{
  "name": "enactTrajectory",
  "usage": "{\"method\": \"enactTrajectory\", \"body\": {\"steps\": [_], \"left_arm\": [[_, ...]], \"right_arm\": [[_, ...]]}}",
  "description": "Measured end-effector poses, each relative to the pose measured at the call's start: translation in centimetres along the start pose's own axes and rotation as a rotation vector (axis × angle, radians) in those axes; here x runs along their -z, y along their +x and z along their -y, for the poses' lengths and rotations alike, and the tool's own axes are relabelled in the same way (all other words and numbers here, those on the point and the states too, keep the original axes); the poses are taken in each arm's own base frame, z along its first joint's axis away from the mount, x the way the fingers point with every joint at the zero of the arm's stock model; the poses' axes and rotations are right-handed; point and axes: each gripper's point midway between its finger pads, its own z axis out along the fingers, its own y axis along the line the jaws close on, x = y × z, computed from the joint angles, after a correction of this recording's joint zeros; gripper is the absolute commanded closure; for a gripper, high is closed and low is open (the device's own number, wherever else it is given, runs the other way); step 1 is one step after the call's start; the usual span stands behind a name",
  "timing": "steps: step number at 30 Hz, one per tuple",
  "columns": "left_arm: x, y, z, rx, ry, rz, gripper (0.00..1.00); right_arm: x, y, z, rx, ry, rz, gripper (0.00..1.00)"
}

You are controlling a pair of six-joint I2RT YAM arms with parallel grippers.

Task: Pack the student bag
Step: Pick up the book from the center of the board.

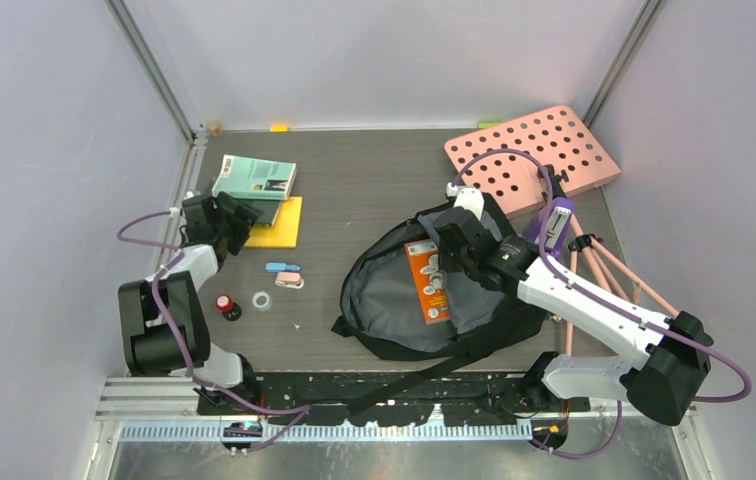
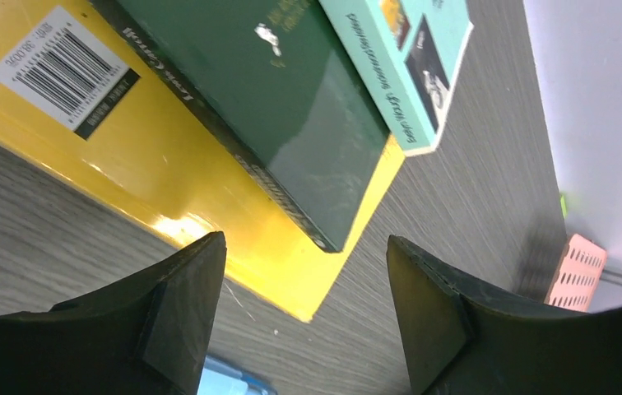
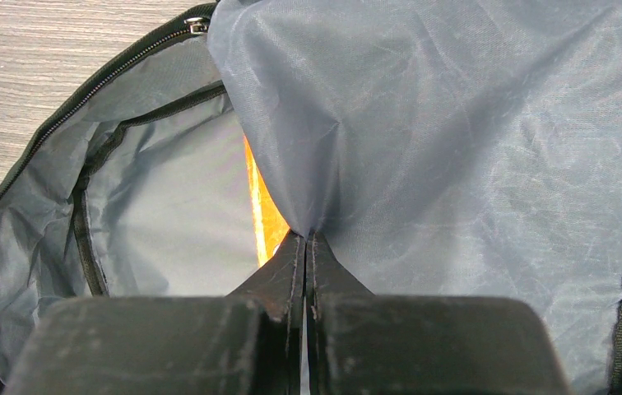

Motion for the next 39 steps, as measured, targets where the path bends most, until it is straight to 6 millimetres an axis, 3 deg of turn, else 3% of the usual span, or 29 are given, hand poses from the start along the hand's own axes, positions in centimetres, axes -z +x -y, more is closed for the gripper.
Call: {"method": "enactTrajectory", "body": {"steps": [6, 18, 27, 32, 35, 39], "left_arm": [[-2.0, 0.5, -1.6, 0.028, 0.014, -0.004, 0.35], [-4.5, -0.7, -1.2, 0.031, 0.098, 0.042, 0.41], [-5.6, -1.4, -1.7, 0.078, 0.108, 0.071, 0.72], [-4.7, -2.1, -1.2, 0.131, 0.143, 0.124, 0.94], [-2.7, -2.1, -0.9, 0.142, 0.167, 0.161, 1.00], [0.1, -1.7, -1.3, 0.127, 0.156, 0.198, 1.00]], "right_arm": [[0.0, 0.0, -0.1, 0.003, -0.003, 0.000, 1.00], [-0.9, 0.5, -0.3, 0.017, 0.005, -0.022, 0.99], [-1.3, 0.5, -0.4, 0.037, 0.012, -0.031, 1.00], [-1.2, 0.3, -0.5, 0.039, 0.009, -0.027, 1.00], [-1.3, 0.3, -0.6, 0.040, 0.009, -0.028, 1.00], [-1.2, 0.2, -0.5, 0.040, 0.010, -0.029, 1.00]]}}
